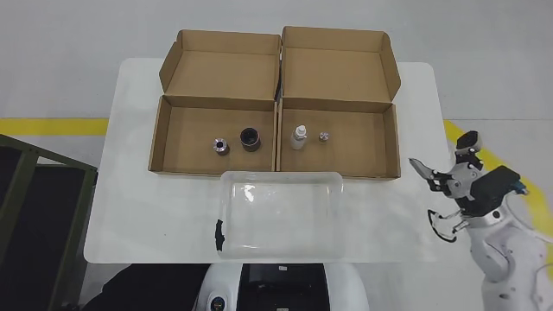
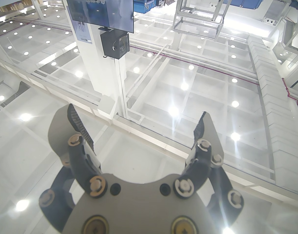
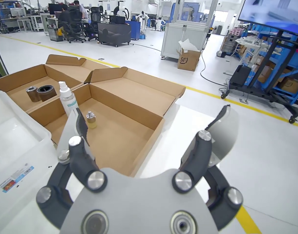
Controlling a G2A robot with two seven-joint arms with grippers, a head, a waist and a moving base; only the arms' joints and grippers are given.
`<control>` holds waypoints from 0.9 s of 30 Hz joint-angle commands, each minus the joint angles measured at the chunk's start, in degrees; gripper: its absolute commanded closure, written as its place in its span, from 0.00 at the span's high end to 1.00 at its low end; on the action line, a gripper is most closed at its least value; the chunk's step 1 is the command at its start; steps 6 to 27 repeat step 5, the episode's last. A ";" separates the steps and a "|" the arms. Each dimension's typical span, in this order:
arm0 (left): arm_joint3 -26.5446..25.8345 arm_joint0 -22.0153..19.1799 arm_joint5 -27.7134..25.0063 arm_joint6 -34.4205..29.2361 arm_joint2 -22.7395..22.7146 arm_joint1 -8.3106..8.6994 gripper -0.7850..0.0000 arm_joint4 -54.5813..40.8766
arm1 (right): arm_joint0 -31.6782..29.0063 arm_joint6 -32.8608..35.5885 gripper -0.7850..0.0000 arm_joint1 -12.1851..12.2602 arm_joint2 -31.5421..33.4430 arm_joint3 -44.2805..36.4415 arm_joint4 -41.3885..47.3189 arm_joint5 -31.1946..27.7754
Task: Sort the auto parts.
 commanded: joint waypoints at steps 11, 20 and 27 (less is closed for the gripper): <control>0.00 0.00 0.00 0.00 0.00 0.00 1.00 0.00 | -1.34 -0.60 1.00 0.13 1.29 -0.43 0.59 0.91; 0.00 0.00 0.00 0.00 0.00 0.00 1.00 0.00 | -1.34 -0.60 1.00 0.13 1.29 -0.43 0.59 0.91; 0.00 0.00 0.00 0.00 0.00 0.00 1.00 0.00 | -1.34 -0.60 1.00 0.13 1.29 -0.43 0.59 0.91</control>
